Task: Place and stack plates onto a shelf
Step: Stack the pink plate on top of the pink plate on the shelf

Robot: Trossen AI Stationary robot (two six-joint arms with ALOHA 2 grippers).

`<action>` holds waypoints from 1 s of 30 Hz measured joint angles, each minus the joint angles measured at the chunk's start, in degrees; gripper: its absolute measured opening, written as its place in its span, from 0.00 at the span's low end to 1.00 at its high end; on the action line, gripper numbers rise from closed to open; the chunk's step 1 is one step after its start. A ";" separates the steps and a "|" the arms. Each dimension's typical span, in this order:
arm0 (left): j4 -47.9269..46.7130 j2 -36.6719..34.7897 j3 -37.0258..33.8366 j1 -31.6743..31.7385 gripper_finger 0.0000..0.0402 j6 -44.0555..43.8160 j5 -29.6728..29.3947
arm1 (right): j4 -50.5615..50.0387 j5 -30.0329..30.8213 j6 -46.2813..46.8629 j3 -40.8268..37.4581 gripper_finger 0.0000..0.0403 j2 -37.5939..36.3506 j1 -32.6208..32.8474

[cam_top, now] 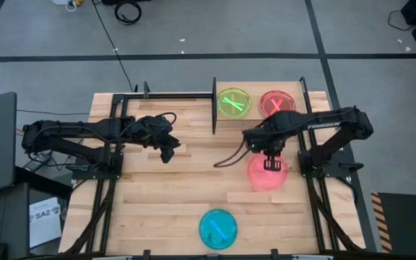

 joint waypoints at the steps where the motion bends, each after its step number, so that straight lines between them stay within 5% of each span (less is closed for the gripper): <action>1: 0.00 0.00 0.00 -0.01 0.24 0.00 0.00 | -0.23 0.50 -0.42 0.69 0.02 0.00 -0.84; 30: 0.02 -0.01 0.02 0.00 0.24 0.04 0.00 | 0.03 2.31 -20.88 5.02 0.02 -8.43 -34.28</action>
